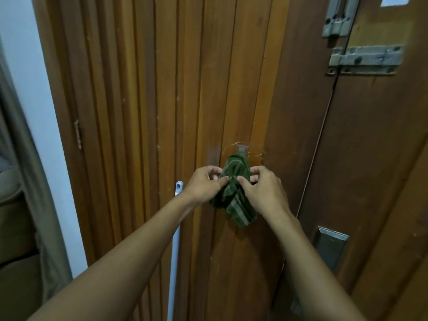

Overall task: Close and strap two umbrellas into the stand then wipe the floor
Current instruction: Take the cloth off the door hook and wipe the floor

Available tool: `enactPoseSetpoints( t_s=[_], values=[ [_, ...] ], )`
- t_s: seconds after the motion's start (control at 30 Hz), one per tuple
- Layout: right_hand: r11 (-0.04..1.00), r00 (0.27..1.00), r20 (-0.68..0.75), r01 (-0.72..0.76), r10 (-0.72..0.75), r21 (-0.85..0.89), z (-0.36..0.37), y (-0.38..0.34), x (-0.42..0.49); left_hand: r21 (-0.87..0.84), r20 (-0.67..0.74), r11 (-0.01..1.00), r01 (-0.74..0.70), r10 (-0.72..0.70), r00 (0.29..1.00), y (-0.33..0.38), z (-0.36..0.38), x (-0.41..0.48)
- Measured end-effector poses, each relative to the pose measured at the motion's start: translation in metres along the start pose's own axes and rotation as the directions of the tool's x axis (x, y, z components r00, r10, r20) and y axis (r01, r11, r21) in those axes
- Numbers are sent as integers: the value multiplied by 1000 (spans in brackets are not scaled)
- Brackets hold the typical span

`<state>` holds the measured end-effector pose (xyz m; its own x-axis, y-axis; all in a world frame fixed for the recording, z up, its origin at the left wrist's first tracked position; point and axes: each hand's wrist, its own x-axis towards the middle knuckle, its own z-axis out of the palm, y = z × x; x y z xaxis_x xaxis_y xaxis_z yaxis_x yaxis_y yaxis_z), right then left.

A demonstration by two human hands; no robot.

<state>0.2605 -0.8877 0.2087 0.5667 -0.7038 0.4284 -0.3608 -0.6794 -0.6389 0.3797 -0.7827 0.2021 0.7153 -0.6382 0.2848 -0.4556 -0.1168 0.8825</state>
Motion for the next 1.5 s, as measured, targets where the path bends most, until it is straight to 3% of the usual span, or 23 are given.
enactPoseSetpoints(
  t_s=[0.17, 0.37, 0.5, 0.57, 0.67, 0.87, 0.97, 1.13, 1.37, 1.5],
  values=[
    [988, 990, -95, 114, -104, 102, -22, -19, -5, 69, 31, 996, -51, 49, 998, 8, -12, -2],
    [945, 940, -195, 304, -278, 118, -58, -51, -38, -296, 64, 935, -195, 223, 973, 36, -41, -38],
    [939, 953, -127, 295, -276, 178, -80, -56, -80, -440, 156, 892, -105, 191, 969, 47, -53, -73],
    [950, 960, -85, 276, -266, 147, -90, -51, -101, -387, 212, 921, -43, 135, 968, 49, -54, -91],
    [972, 975, -31, 222, -220, 82, -108, -38, -131, -185, 300, 982, -34, 89, 950, 49, -51, -114],
    [999, 994, 104, 18, -23, 49, -155, 1, -194, -69, 555, 996, -58, 87, 827, 52, -28, -161],
    [992, 986, 156, -72, 55, 105, -187, 20, -232, -55, 667, 995, -88, 102, 738, 59, -10, -188],
    [974, 977, 167, -160, 133, 159, -236, 67, -304, -113, 722, 991, -67, 128, 680, 76, 37, -243],
    [862, 956, 13, -269, 292, 429, -300, 150, -440, -149, 658, 988, 38, 70, 750, 108, 161, -378],
    [907, 910, -224, -267, 348, 327, -324, 197, -507, -159, 594, 979, 124, -6, 804, 123, 240, -456]
  ],
)
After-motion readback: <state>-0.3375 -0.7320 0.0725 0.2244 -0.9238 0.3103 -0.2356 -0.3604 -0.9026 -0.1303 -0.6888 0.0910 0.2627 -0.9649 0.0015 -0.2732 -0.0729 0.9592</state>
